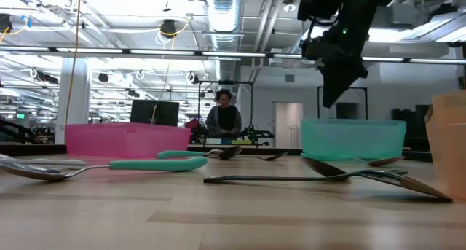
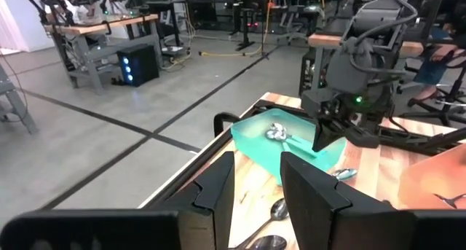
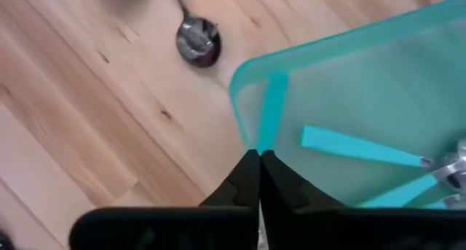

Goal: Sort silverware by color (type)
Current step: Put the black spoon into the orange bin

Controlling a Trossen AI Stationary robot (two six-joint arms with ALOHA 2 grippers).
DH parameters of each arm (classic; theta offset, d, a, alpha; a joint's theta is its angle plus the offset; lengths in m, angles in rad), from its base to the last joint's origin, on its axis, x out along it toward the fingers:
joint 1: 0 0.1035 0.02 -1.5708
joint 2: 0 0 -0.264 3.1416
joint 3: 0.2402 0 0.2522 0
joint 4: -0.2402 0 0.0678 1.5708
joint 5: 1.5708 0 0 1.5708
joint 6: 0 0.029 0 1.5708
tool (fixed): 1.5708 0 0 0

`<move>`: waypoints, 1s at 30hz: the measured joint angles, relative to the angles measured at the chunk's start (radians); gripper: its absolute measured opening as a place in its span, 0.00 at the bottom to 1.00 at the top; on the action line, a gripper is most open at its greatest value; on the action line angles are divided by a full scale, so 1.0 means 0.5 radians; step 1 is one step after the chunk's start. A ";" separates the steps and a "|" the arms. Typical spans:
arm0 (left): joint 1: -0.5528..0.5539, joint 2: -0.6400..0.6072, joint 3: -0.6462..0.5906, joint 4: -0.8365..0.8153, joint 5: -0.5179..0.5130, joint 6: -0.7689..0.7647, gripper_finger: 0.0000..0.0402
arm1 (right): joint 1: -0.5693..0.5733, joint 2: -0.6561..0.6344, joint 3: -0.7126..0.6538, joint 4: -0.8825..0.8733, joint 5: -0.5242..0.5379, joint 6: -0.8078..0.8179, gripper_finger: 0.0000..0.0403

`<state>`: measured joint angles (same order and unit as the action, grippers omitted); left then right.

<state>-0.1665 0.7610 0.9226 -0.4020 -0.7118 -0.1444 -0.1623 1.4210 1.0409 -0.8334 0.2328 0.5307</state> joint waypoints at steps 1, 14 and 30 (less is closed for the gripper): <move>0.000 0.006 0.000 0.001 0.000 0.000 0.25 | 0.004 0.015 0.000 -0.003 -0.001 0.019 0.08; -0.001 0.019 -0.001 0.002 0.035 -0.021 0.25 | 0.079 -0.041 0.039 0.034 0.049 0.080 0.03; -0.001 0.018 -0.001 0.023 0.035 -0.071 0.25 | 0.130 0.208 0.084 0.087 -0.155 -0.016 0.03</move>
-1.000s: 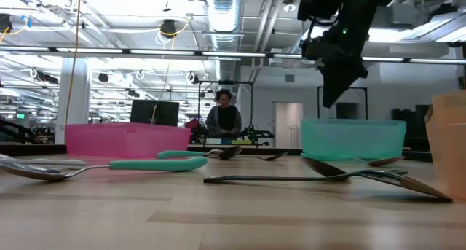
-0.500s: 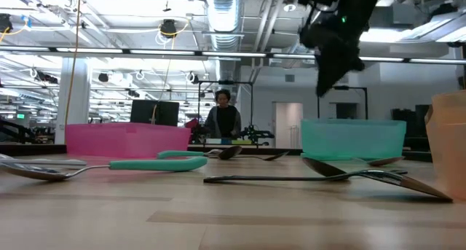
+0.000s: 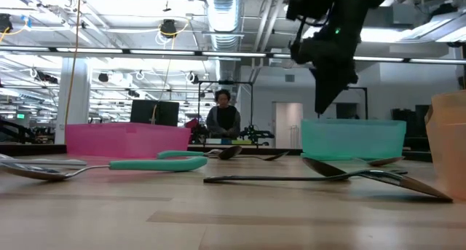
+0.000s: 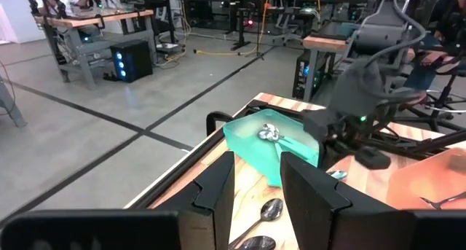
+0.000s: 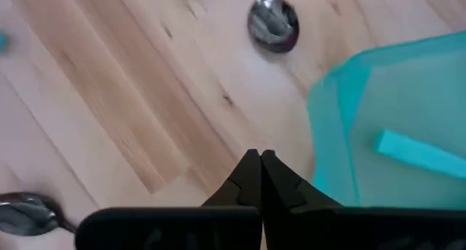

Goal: Sort silverware by color (type)
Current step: Put the black spoon into the orange bin

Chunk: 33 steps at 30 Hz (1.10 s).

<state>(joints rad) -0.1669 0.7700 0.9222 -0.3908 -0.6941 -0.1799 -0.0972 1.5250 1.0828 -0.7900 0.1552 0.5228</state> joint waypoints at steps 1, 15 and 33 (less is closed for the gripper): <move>0.000 0.000 0.000 0.001 0.000 0.000 0.25 | -0.015 0.028 0.001 0.008 0.001 0.000 0.03; 0.000 0.001 0.000 -0.001 -0.001 -0.001 0.25 | -0.345 0.186 0.000 0.024 0.064 0.080 0.03; 0.000 0.001 0.000 -0.002 -0.001 -0.039 0.25 | -0.438 -0.151 -0.001 0.144 0.066 0.135 0.07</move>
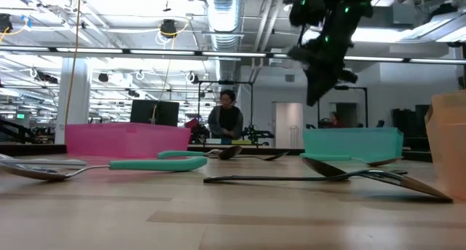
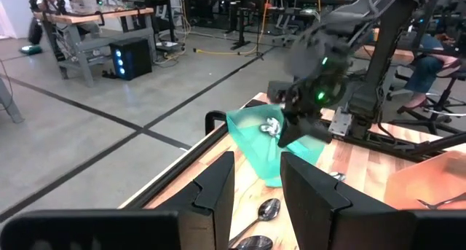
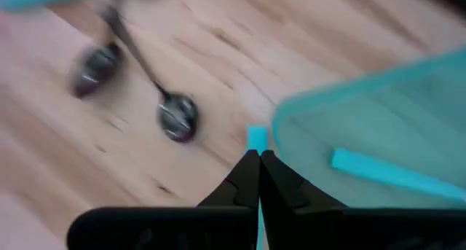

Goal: Sort silverware by color (type)
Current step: Put the black spoon into the orange bin

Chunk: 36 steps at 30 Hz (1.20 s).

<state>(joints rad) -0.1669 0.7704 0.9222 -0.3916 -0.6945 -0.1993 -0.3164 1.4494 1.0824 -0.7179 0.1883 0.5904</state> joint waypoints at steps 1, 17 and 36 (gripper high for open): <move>0.001 0.000 0.000 0.000 0.000 -0.009 0.25 | 0.021 -0.036 0.000 0.060 -0.013 -0.038 0.07; 0.000 0.147 -0.002 -0.161 0.002 -0.223 0.25 | 0.453 0.100 0.001 0.636 0.001 -0.621 0.27; -0.001 0.195 -0.001 -0.235 0.328 -0.399 0.25 | 0.600 0.795 0.367 0.783 0.325 -1.820 0.67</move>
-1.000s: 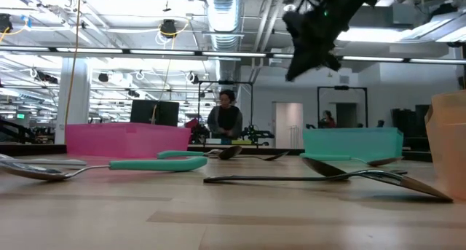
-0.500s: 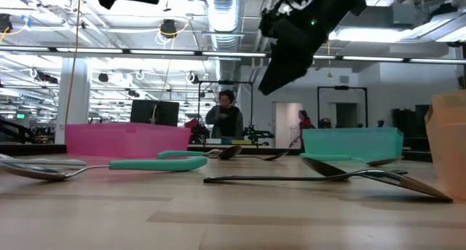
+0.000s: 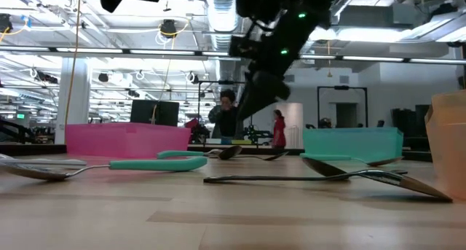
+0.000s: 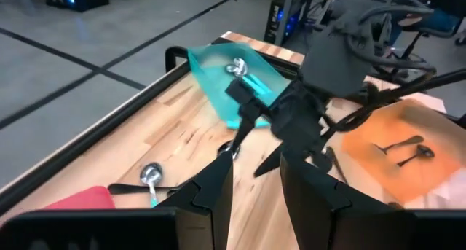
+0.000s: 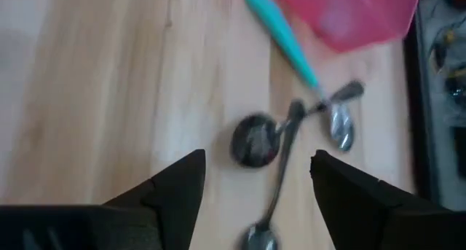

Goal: Sort silverware by color (type)
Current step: Put the black spoon into the orange bin

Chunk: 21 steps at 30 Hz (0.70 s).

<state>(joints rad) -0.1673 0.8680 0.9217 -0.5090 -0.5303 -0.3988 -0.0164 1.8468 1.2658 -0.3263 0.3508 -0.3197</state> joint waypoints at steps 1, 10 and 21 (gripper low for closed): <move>0.000 0.000 0.000 -0.009 -0.001 -0.012 0.25 | -0.004 0.028 0.037 0.023 0.001 -0.066 0.67; 0.000 0.000 0.000 -0.056 0.010 -0.116 0.25 | -0.026 0.256 0.204 -0.106 -0.012 -0.454 0.67; -0.002 -0.001 0.000 -0.047 0.000 -0.131 0.25 | -0.133 0.430 0.203 -0.153 0.005 -0.466 0.67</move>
<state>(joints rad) -0.1680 0.8677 0.9218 -0.5327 -0.5301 -0.4644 -0.0828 2.0621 1.3675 -0.4029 0.3534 -0.5527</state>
